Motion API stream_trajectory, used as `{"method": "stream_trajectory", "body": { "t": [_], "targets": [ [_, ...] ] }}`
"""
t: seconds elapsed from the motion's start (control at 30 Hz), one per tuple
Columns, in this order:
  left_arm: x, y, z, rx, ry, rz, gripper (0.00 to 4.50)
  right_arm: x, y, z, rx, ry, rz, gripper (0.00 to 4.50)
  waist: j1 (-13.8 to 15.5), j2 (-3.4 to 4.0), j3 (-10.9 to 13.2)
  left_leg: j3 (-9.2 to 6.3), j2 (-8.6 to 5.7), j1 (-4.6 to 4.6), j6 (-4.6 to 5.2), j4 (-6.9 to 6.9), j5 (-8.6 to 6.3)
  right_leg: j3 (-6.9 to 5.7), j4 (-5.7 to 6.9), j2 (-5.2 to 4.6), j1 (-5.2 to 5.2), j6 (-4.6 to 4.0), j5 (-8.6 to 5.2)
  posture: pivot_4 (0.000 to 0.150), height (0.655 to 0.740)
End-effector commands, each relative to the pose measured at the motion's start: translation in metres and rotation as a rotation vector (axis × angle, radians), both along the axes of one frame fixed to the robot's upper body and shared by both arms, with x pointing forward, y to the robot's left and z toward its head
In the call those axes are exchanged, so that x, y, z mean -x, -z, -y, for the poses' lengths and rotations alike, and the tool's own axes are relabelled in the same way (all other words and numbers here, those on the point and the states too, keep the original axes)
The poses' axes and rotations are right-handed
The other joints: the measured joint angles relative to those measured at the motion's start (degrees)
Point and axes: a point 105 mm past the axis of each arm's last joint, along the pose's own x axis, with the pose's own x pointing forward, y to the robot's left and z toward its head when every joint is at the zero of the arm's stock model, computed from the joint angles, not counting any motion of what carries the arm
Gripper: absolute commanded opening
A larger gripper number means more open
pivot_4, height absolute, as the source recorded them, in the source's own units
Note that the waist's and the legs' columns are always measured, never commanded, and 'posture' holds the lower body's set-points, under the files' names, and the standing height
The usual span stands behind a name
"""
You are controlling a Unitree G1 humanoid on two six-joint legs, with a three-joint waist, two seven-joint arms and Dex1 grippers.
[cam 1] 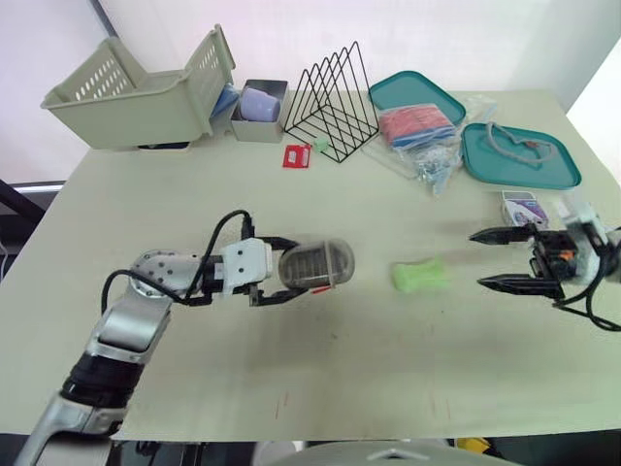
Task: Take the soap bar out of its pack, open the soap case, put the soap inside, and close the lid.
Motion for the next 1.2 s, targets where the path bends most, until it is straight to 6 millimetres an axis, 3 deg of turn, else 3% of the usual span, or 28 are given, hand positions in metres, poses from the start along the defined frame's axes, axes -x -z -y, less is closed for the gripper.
{"method": "stream_trajectory", "body": {
  "t": [0.03, 0.27, 0.47, 1.07, 1.1, 1.2],
  "targets": [
    [0.005, -0.012, 0.021, 0.031, 0.070, 0.086, 3.44, 0.001, -0.010, -0.026, -0.034, 0.039, -0.171, 4.50, 0.0, 0.00, 0.0, 0.00, 0.00, -0.03, 0.00, 0.00, 0.00, 0.00, 0.00, 0.00, -0.02, 0.00, 0.00, 0.150, 0.7400],
    [0.005, -0.011, 0.053, 0.056, 0.132, 0.156, 3.44, -0.018, -0.012, -0.059, -0.057, 0.203, -0.498, 4.50, 0.6, -0.03, 0.0, -0.01, -0.02, -0.06, 0.00, 0.04, 0.00, 0.00, 0.04, 0.02, -0.04, 0.01, 0.00, 0.150, 0.7400],
    [-0.001, -0.016, 0.068, 0.092, 0.130, 0.192, 3.44, -0.011, -0.021, -0.082, -0.069, 0.134, -0.590, 4.50, 1.0, -0.03, 0.0, -0.04, -0.03, -0.25, 0.00, 0.05, 0.00, -0.03, 0.03, 0.00, -0.17, 0.01, 0.01, 0.150, 0.7400],
    [-0.002, -0.022, 0.076, 0.115, 0.134, 0.194, 3.44, -0.014, -0.012, -0.086, -0.067, 0.188, -0.617, 4.50, 0.5, -0.03, 0.0, -0.05, -0.03, -0.26, 0.01, 0.05, 0.00, -0.04, 0.08, 0.01, -0.20, 0.01, 0.00, 0.150, 0.7400],
    [-0.002, -0.022, 0.076, 0.115, 0.134, 0.193, 3.44, -0.014, -0.012, -0.087, -0.072, 0.187, -0.621, 3.98, 0.5, -0.03, 0.0, -0.05, -0.03, -0.26, 0.01, 0.05, 0.00, -0.04, 0.08, 0.01, -0.20, 0.01, 0.00, 0.150, 0.7400],
    [-0.002, -0.022, 0.076, 0.115, 0.132, 0.192, 3.44, -0.016, -0.013, -0.088, -0.089, 0.191, -0.626, 3.03, 0.5, -0.03, 0.0, -0.05, -0.02, -0.26, 0.01, 0.05, 0.00, -0.04, 0.08, 0.01, -0.20, 0.01, 0.00, 0.150, 0.7400]
  ]
}}
